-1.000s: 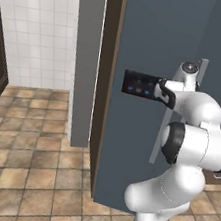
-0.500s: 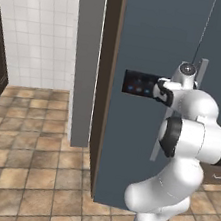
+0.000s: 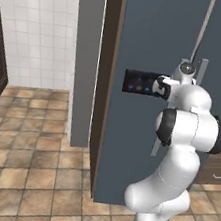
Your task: Store the hot dog in the freezer for long-term storage. Close the freezer door after placing the cooked food.
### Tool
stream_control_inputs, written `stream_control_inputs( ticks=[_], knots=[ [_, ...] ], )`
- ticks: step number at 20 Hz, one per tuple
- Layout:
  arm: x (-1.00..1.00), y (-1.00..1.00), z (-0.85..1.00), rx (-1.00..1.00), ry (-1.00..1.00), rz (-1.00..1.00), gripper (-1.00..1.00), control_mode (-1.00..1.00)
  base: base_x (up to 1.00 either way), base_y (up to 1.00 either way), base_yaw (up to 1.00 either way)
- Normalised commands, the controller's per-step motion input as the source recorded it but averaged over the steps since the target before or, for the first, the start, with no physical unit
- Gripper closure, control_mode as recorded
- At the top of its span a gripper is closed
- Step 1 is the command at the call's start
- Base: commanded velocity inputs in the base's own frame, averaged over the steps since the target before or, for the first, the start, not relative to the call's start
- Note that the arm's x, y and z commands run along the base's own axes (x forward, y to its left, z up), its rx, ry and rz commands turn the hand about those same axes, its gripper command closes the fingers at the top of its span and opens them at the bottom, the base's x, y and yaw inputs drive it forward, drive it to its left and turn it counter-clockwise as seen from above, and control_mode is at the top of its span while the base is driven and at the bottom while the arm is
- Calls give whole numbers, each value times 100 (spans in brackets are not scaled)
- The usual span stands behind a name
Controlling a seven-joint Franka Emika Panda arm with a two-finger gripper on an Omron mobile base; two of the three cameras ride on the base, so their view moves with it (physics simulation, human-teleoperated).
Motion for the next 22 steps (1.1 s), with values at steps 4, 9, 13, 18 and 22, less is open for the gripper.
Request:
stream_control_inputs(
  ticks=[4,9,13,18,22],
  knots=[
    [43,-5,8,0,2,4,-100,-100,0,0,0],
    [35,-1,0,0,0,4,-100,-100,0,0,0],
    [32,0,0,0,0,4,-100,-100,0,0,0],
    [25,0,0,0,-1,3,-100,-100,0,0,0],
    [18,0,0,0,-8,3,-100,-100,0,0,0]
  ],
)
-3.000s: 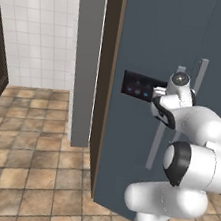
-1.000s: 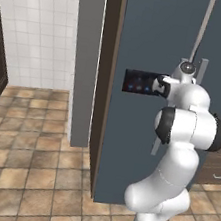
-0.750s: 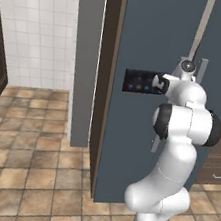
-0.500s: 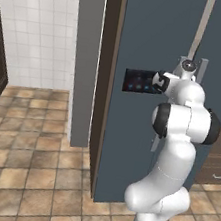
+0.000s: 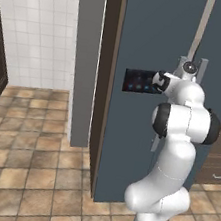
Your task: Store the hot dog in the freezer for long-term storage. Close the freezer door after placing the cooked food.
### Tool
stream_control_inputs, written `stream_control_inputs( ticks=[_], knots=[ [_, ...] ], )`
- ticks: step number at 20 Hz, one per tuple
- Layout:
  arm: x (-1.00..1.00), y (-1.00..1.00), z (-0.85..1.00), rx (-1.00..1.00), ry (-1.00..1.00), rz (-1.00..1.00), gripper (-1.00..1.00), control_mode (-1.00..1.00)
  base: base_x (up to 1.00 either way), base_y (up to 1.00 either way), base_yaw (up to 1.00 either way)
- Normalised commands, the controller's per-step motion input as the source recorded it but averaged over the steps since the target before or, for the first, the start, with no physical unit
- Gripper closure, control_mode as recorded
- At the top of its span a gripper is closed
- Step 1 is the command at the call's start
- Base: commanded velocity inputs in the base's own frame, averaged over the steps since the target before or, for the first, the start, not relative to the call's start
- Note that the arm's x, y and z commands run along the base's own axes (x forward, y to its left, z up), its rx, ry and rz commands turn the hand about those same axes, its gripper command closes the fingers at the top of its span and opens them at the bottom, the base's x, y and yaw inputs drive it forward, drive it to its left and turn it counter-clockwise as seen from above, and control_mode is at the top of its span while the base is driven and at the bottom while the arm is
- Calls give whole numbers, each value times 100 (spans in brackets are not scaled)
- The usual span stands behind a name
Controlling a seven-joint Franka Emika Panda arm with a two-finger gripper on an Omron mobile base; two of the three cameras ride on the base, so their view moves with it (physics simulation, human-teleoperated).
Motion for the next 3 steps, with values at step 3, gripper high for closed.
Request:
stream_control_inputs(
  ticks=[3],
  knots=[
    [22,-1,-1,0,-11,3,-100,-100,0,0,0]
  ],
)
